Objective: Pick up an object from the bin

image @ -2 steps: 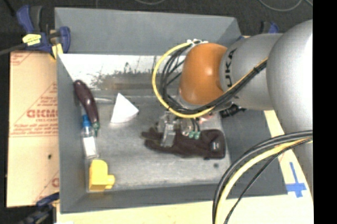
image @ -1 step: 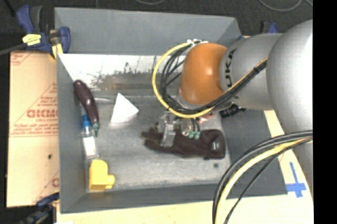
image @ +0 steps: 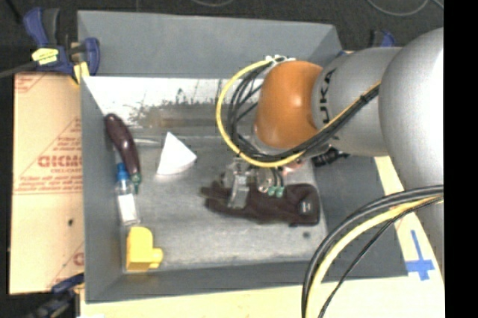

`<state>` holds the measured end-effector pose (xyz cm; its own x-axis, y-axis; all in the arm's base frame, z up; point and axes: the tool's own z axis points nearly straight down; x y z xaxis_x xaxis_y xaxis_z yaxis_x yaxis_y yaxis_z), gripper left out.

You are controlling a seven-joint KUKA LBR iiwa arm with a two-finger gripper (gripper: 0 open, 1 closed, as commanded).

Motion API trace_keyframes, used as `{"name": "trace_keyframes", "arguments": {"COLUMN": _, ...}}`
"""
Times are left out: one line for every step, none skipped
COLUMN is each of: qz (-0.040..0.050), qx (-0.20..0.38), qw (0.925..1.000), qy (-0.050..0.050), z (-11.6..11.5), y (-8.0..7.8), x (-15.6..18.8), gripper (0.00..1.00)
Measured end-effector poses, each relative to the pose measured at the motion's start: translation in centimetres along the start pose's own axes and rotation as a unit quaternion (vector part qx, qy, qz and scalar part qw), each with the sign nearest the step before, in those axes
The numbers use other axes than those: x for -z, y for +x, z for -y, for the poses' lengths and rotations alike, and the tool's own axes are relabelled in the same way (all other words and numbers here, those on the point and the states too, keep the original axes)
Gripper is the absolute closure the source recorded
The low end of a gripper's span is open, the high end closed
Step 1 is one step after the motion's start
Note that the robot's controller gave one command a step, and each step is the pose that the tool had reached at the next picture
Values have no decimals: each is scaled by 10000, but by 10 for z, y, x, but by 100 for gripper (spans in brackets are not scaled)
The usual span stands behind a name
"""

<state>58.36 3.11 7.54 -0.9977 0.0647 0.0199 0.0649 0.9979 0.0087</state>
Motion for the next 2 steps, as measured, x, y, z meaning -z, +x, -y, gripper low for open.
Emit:
{"name": "trace_keyframes", "arguments": {"qz": -5, "qx": 0, "qw": 10000, "qy": 0, "z": 0, "y": 1, "x": 7, "gripper": 100}}
{"name": "trace_keyframes", "arguments": {"qz": -28, "qx": -1, "qw": 10000, "qy": 3, "z": 0, "y": 3, "x": 26, "gripper": 100}}
